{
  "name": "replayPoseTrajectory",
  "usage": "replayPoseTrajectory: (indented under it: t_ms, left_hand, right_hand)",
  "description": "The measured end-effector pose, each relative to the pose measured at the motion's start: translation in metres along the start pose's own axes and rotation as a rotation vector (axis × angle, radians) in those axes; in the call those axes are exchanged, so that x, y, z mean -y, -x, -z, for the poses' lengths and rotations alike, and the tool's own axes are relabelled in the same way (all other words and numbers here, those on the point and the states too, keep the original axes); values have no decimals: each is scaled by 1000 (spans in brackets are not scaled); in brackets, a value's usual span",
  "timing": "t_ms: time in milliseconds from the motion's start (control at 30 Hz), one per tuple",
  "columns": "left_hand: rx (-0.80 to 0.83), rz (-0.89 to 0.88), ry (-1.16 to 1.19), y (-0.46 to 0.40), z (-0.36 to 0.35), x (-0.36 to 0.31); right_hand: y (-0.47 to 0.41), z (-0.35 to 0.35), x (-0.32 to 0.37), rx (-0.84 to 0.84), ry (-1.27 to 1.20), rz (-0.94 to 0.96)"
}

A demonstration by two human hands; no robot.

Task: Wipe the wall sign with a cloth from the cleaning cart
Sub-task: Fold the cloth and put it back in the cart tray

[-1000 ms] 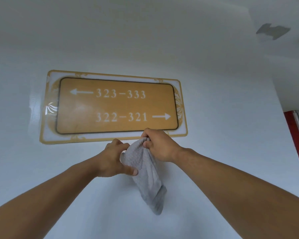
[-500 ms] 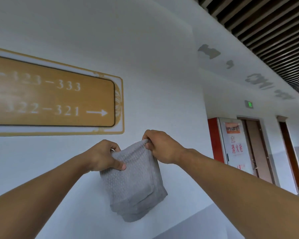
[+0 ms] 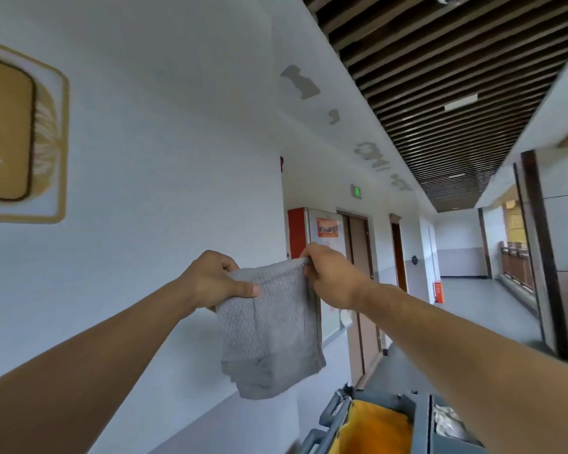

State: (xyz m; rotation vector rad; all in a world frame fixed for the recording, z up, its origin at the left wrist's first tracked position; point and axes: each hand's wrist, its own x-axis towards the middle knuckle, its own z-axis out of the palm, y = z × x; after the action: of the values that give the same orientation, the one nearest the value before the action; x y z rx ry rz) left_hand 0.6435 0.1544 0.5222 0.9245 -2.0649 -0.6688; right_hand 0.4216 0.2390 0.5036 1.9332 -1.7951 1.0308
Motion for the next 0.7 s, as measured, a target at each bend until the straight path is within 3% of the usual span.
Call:
replayPoseTrajectory:
  t_ms: [167,500,700]
  left_hand:
    - [102,-29,158,-55,-108,2]
    - [205,-180,259,-162,-333,25]
    - [423,-56,301,-182,-498,54]
  right_hand:
    - [20,3,-89,10,63,-187]
    - [67,-24,-278,-196,-36,-534]
    - [147,-63,-398,-198,-22,-764]
